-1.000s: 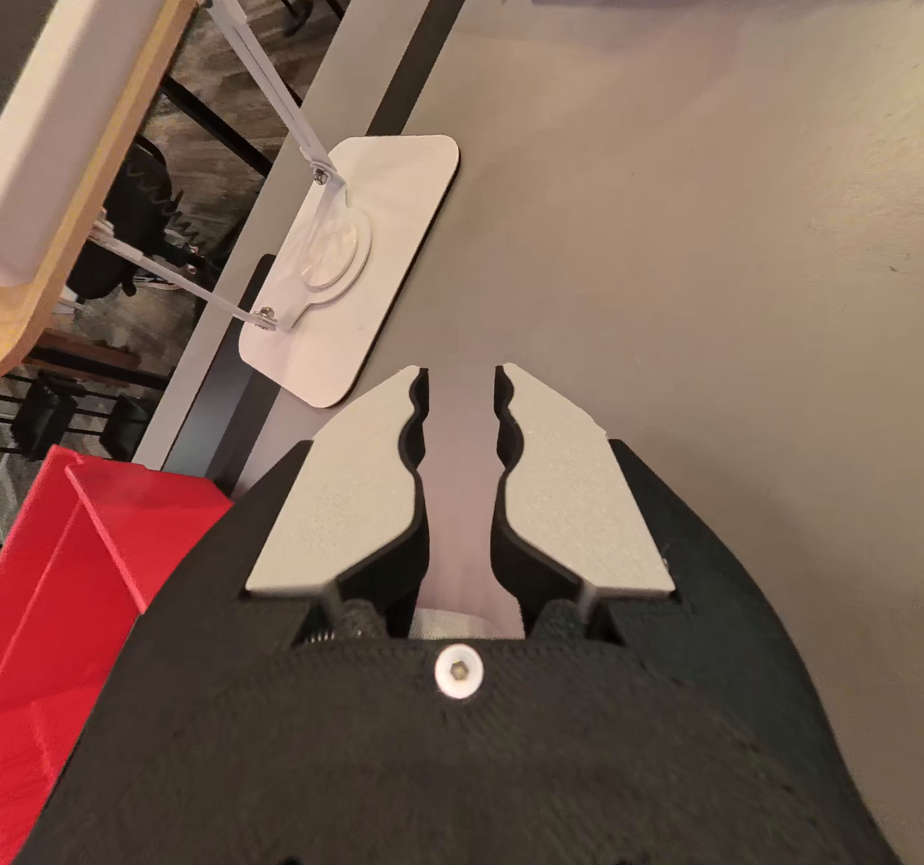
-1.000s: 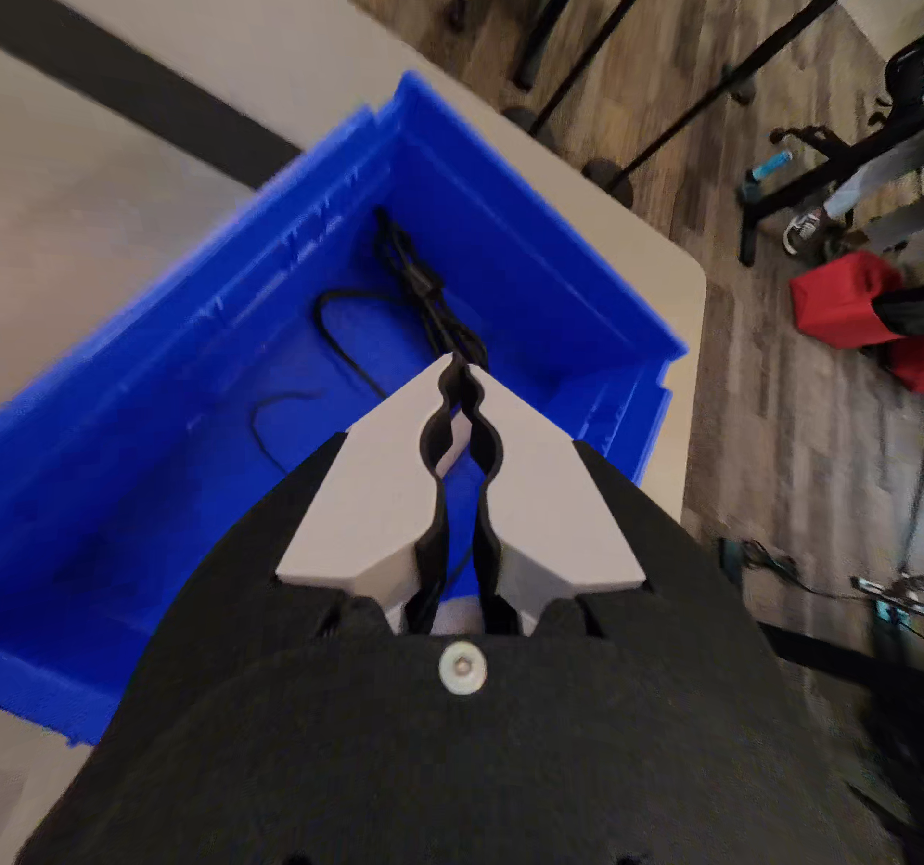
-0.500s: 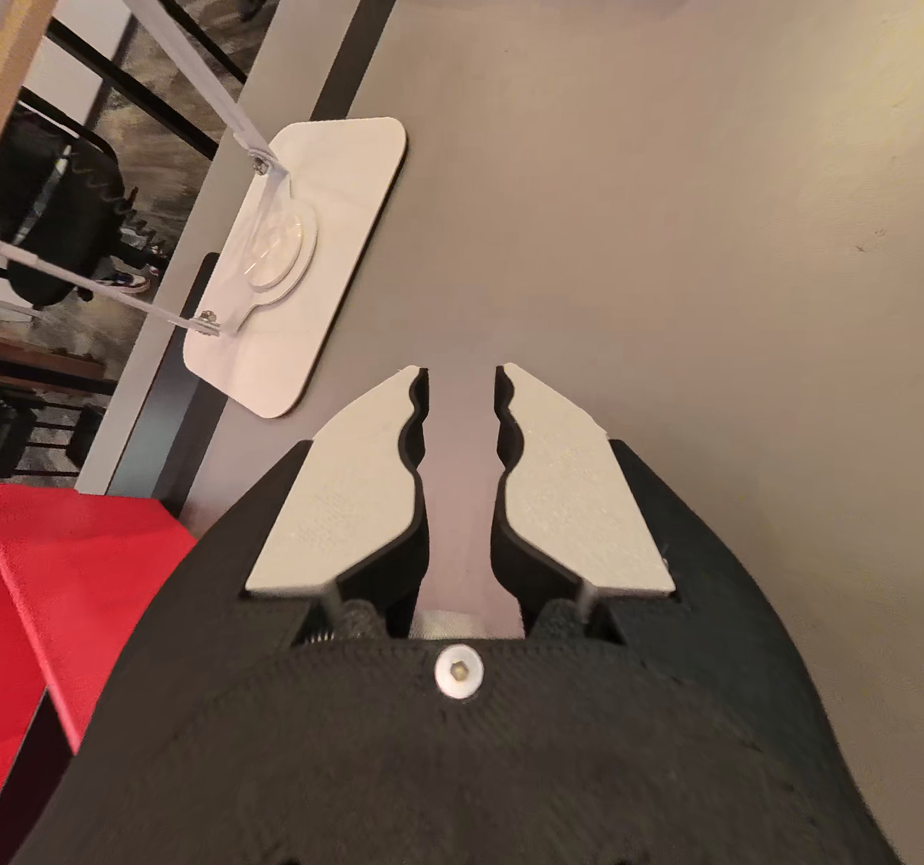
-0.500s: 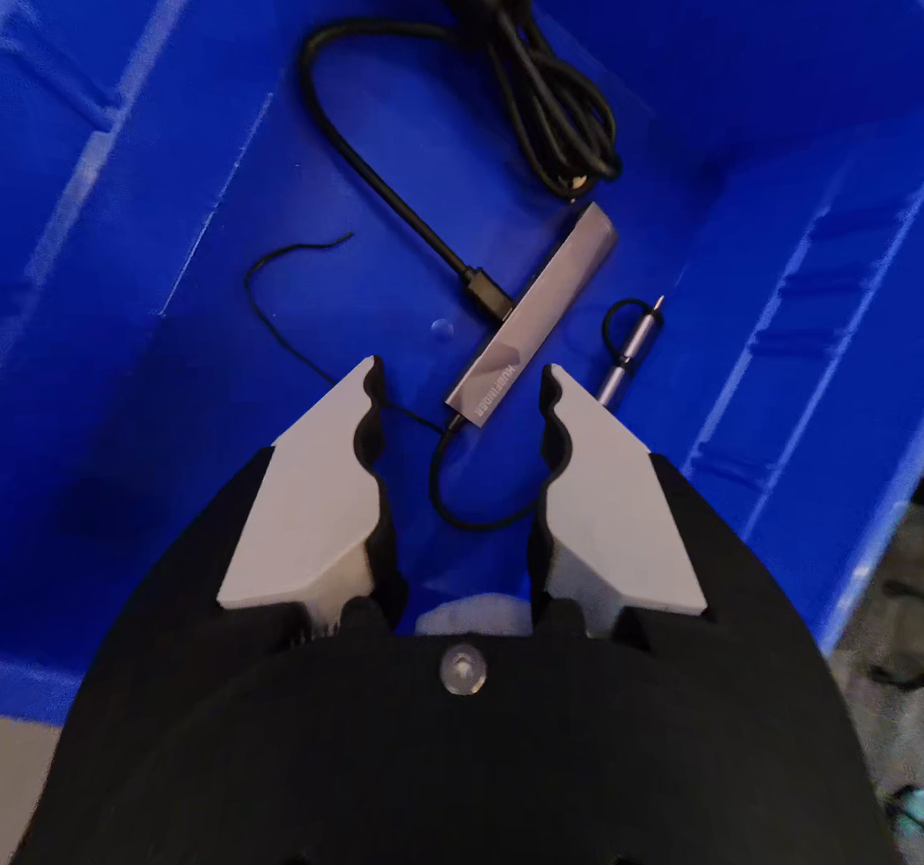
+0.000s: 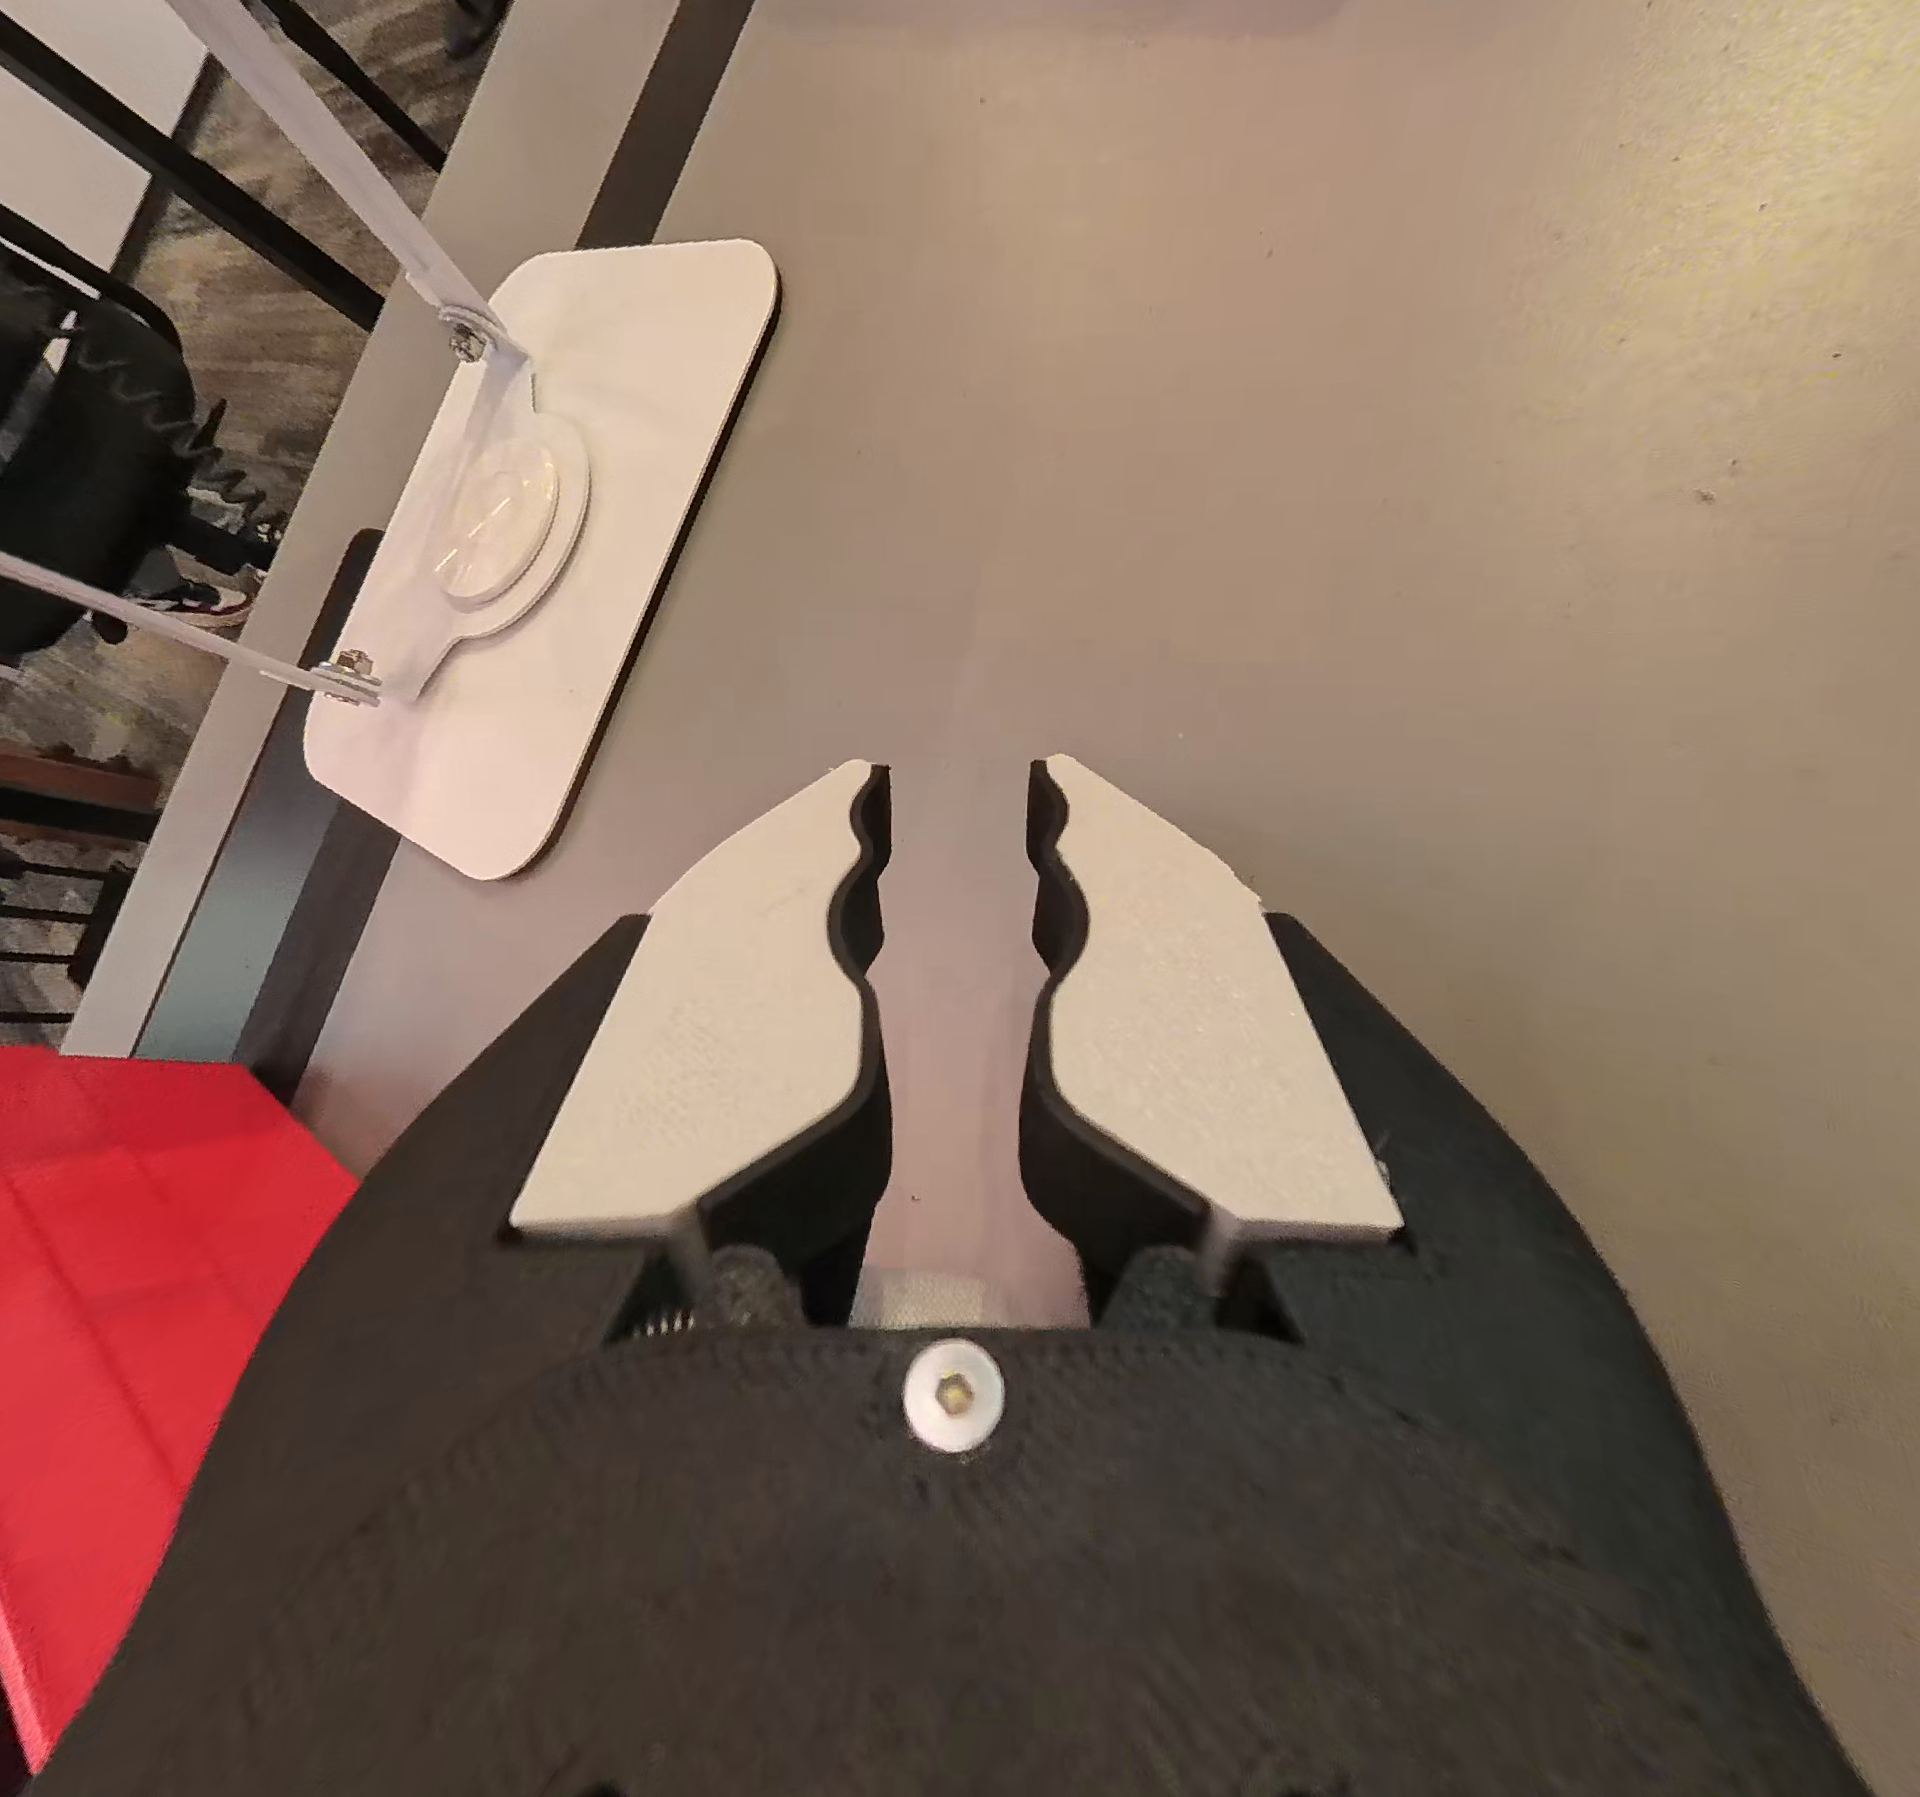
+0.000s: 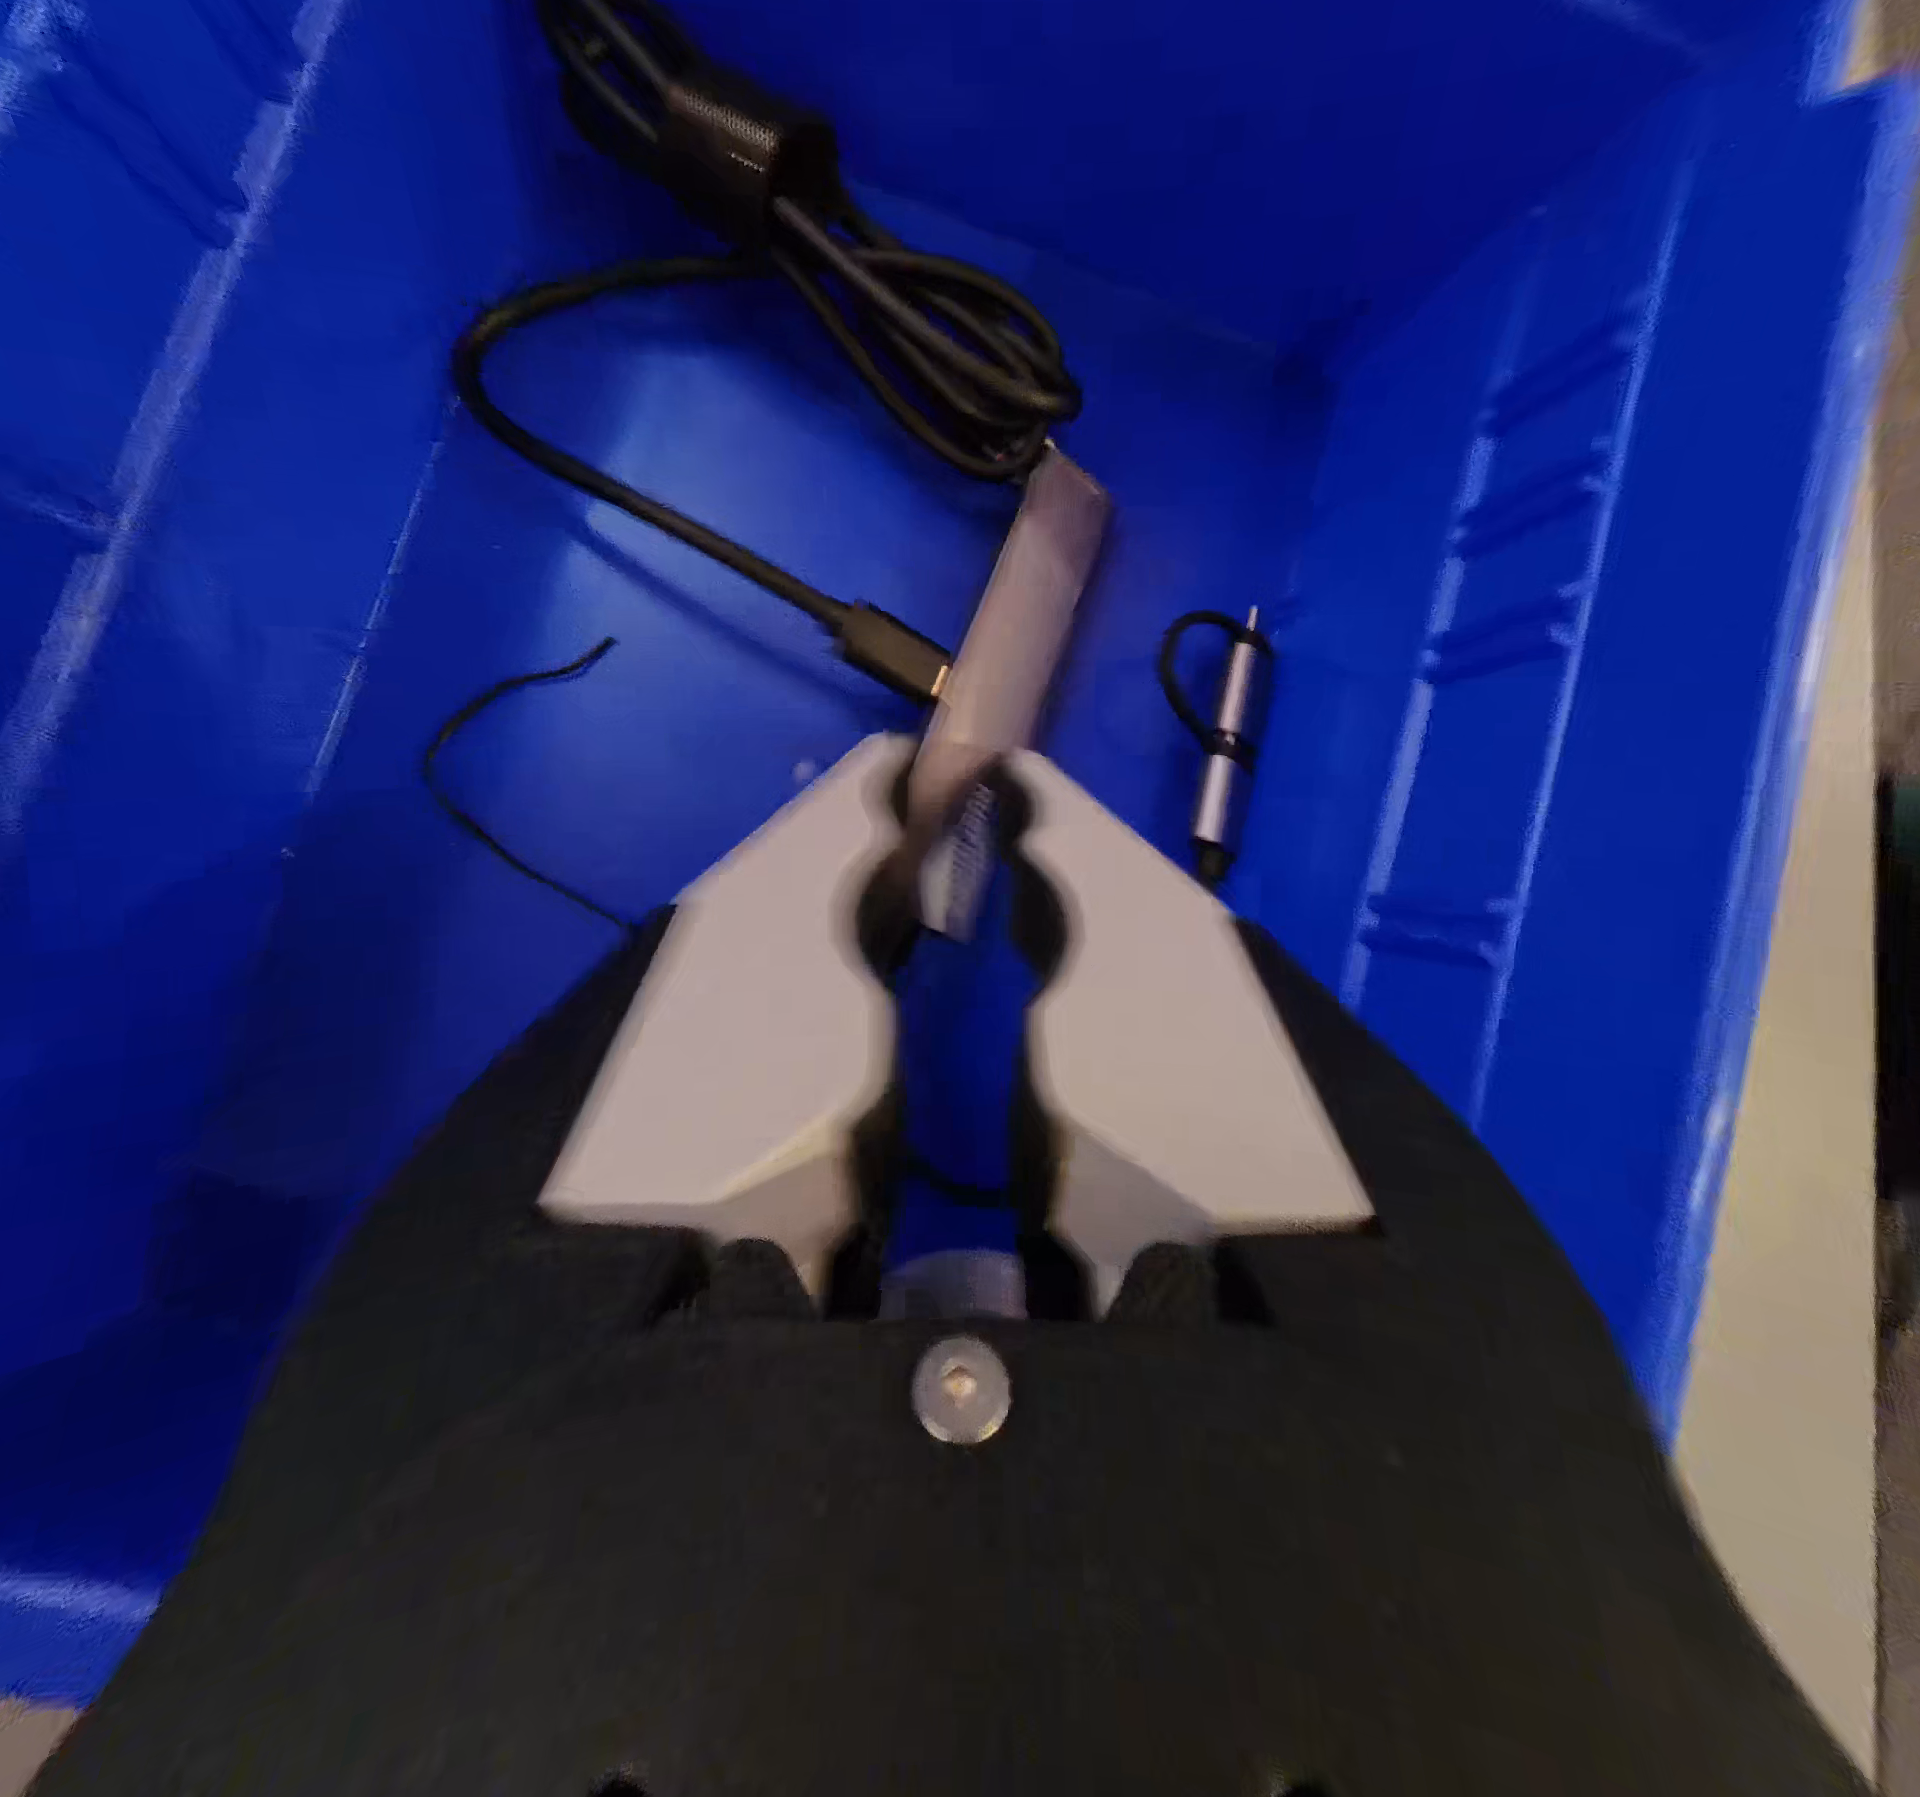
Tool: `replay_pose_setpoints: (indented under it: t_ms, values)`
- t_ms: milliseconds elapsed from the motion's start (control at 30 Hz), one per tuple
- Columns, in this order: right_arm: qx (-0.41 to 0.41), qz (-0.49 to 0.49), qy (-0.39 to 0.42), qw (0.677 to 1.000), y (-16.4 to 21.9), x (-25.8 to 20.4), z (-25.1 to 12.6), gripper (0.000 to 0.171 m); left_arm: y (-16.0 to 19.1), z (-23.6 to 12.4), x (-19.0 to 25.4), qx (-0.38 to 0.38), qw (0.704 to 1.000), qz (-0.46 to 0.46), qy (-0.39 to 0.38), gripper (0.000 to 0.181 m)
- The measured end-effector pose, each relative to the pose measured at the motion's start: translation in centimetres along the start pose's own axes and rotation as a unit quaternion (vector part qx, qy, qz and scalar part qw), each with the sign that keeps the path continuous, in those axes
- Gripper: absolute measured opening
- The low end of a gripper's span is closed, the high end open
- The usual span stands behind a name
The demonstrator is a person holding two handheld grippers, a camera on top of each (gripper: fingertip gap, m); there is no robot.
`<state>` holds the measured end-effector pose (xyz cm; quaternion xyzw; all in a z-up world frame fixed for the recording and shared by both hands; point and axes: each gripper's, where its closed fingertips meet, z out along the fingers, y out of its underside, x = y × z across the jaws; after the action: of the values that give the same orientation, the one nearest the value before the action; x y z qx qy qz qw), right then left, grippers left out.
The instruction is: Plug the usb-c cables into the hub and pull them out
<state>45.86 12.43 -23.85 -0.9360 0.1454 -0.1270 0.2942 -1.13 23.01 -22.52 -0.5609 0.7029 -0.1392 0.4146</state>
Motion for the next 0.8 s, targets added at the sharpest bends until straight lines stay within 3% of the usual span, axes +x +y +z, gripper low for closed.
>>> replay_pose_setpoints:
  t_ms: [33,233,267,300,333,367,533,600,667,800]
  values:
    - [0.025,-0.01,0.005,1.0,-0.8,-0.1,-0.6,0.0,0.0,0.0,0.0,0.001,1.0,-0.002,0.0,0.025]
    - [0.038,-0.079,0.055,0.995,-2.9,-0.2,-2.3,0.0,0.3,0.3,-0.2,-0.005,1.0,-0.002,-0.003,0.025]
    - [0.024,-0.07,0.044,0.996,-2.8,-0.2,-2.1,0.012,0.3,0.3,-0.1,-0.004,1.0,-0.004,-0.001,0.025]
    - [-0.012,-0.054,0.027,0.998,-2.0,-0.2,-1.3,0.035,0.3,0.3,-0.1,-0.004,1.0,-0.006,0.0,0.025]
    - [-0.023,-0.032,0.007,0.999,-1.8,-0.2,-0.6,0.044,0.3,0.4,-0.1,-0.004,1.0,-0.006,0.001,0.025]
    - [-0.017,-0.006,0.002,1.0,-2.1,0.2,0.0,0.038,0.2,0.5,0.0,-0.005,1.0,-0.004,0.002,0.025]
    - [-0.075,0.045,0.02,0.996,-0.7,2.0,3.1,0.04,0.0,0.8,0.6,-0.007,1.0,0.002,0.009,0.025]
    - [-0.076,0.059,0.01,0.995,-0.7,1.8,3.6,0.037,0.2,0.8,0.7,-0.008,1.0,0.002,0.009,0.025]
    - [-0.076,0.051,0.009,0.996,-0.8,1.9,3.7,0.021,0.2,0.8,0.6,-0.007,1.0,-0.001,0.01,0.025]
    - [-0.056,0.08,-0.014,0.995,-1.1,1.7,3.9,0.02,0.1,0.7,0.7,-0.003,1.0,0.0,0.012,0.025]
